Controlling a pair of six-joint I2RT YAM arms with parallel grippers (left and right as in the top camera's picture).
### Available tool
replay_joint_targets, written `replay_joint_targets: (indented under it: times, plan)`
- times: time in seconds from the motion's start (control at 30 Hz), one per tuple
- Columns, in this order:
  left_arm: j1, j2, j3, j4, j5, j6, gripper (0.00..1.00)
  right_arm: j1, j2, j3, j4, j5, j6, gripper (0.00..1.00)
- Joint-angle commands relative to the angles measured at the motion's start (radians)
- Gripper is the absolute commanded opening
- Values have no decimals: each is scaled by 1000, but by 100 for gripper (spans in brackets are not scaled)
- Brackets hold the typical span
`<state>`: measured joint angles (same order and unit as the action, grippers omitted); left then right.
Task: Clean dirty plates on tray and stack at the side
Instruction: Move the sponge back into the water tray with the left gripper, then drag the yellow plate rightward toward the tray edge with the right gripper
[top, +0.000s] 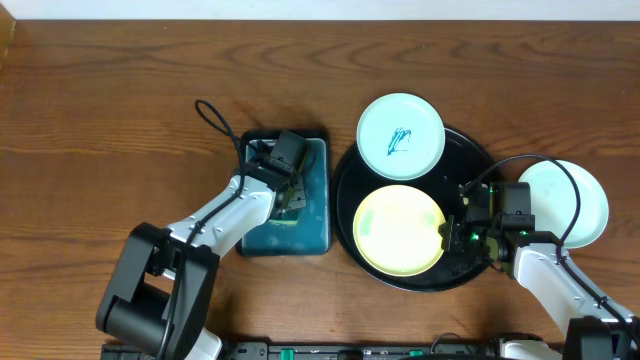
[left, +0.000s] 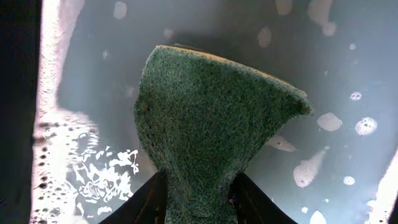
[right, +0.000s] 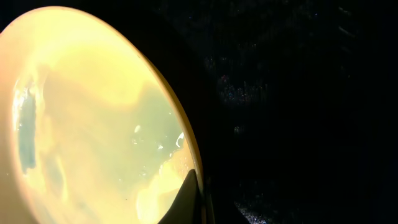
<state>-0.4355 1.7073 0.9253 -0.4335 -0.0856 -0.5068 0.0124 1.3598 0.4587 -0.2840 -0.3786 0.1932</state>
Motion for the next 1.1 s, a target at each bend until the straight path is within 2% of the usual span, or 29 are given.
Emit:
replay_joint_targets:
  times: [0.0,0.07,0.2,0.53,0.63,1.07]
  plan:
    - [3,25,-3,-6,-9,8,36,3,1,-12,4,2,-8,1]
    - [3,25,-3,-6,-9,8,30,3,-8,-9,-2,-1,-8,1]
    - [3,25,-3,-8,-9,9,8,3,-64,-6,-32,19,-16,1]
    - [3,25,-3,-7,-8,8,8,3,-305,25,-117,198,-15,1]
    - [3,25,-3,-7,-8,8,24,3,-359,60,-163,297,-15,1]
    - [3,25,-3,-6,-8,4,26,3,-378,214,-315,462,11,1]
